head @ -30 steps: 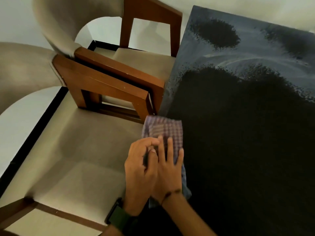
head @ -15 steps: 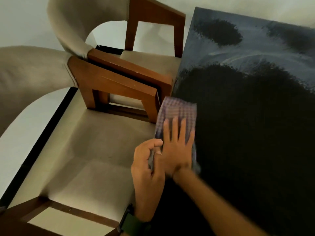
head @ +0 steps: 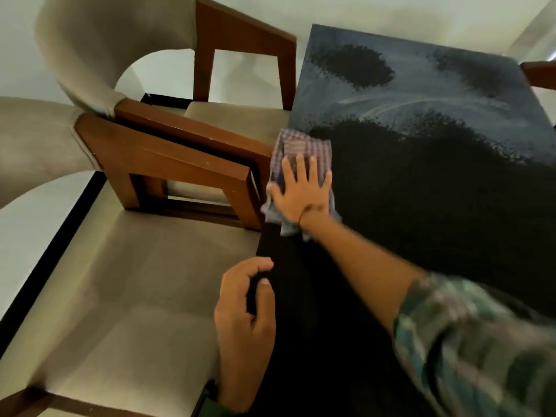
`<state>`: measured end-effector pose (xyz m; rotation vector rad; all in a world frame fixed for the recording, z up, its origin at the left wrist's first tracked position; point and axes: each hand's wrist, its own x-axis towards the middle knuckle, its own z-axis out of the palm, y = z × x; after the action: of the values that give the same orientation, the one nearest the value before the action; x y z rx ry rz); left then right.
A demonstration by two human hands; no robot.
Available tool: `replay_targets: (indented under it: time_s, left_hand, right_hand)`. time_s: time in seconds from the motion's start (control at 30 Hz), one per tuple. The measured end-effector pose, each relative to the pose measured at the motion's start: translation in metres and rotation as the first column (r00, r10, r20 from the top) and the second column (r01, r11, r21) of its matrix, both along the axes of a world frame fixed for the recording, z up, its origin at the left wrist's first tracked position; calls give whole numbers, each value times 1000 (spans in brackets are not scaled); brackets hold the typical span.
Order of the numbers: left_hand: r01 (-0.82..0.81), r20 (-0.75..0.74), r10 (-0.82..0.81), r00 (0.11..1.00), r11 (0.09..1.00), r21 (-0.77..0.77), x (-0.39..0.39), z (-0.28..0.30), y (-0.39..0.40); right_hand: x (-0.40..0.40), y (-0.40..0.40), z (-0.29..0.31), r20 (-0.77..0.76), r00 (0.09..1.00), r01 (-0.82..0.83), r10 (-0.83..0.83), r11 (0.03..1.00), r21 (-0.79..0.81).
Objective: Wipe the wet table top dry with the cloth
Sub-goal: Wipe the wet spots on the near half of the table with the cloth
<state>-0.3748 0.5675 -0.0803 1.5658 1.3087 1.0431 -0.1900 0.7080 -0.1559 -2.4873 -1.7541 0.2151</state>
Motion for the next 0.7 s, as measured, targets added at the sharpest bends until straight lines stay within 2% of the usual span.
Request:
replay_targets:
  time_s: [0.07,0.13,0.27,0.37,0.4,0.43,0.47,0.5,0.53,0.6,0.63,0.7]
  left_hand:
    - [-5,19,5,1000,1000,-6,4,-6,-8]
    - [2,42,-1,999,1000,-20,6,-10,-15]
    - [-2,78,6,997,998,-56,14,11,-18]
    - [103,359,-81,930,994,-42,22,32,-18]
    - [85,356,-59,933,995,-58,19,35,-14]
    - [115,278,-94,956,992,-59,14,32,-10]
    - [127,170,-113,979,989,-79,13,32,-7]
    - [78,127,-66,990,993,-94,14,33,-4]
    - [45,154,-38,987,998,-41,14,35,0]
    - [108,319,-109,942,994,23,20,39,2]
    - [138,335,-144,931,990,41,19,35,3]
    - [44,180,-41,983,999,-12,11,16,3]
  right_hand:
    - [35,52,13,-6,999,46,-46,998,-53]
    - [36,54,8,3,1000,28,-28,995,-94]
    - [-16,-32,14,-5,995,-103,103,991,-90]
    - [-84,-148,26,-101,968,-242,232,965,-104]
    - [-104,-185,29,-128,956,-274,263,958,-85]
    - [-117,-213,26,-70,951,-305,303,952,-34]
    - [-125,-230,25,-29,939,-343,342,937,-67]
    - [-124,-234,22,17,940,-336,341,935,-116]
    - [-119,-225,22,14,945,-320,327,932,-168]
    - [-100,-189,16,-17,944,-330,330,937,-118]
    - [-86,-160,10,-18,950,-313,312,947,-74]
    - [-42,-86,1,5,981,-195,195,979,-65]
